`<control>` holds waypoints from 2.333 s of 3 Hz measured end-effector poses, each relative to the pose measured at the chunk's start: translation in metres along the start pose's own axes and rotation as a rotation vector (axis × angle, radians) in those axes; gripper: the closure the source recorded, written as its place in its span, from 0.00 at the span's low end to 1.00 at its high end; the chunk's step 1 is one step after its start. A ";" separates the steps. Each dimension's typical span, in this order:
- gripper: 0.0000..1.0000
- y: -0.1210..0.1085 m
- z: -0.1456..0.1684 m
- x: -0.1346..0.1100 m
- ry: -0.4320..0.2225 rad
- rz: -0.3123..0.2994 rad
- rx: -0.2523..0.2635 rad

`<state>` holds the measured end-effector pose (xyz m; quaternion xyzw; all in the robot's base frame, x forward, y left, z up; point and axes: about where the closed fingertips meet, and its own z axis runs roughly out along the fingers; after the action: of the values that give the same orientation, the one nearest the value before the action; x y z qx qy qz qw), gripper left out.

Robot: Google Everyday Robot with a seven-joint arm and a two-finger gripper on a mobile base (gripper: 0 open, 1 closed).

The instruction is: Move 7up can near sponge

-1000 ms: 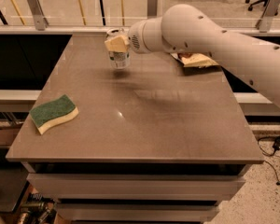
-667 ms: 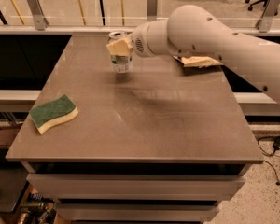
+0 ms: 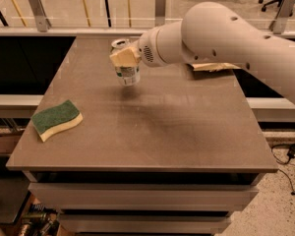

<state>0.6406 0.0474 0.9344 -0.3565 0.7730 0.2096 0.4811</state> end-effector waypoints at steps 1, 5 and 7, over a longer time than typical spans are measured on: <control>1.00 0.022 -0.007 0.003 0.014 -0.018 -0.041; 1.00 0.125 0.017 0.027 0.013 -0.160 -0.192; 0.59 0.128 0.015 0.024 0.012 -0.167 -0.193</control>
Offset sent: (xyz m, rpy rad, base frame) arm -0.0584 0.0450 -0.0129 -0.0142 0.0476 0.1561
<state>0.5468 0.1333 0.9037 -0.4654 0.7197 0.2403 0.4557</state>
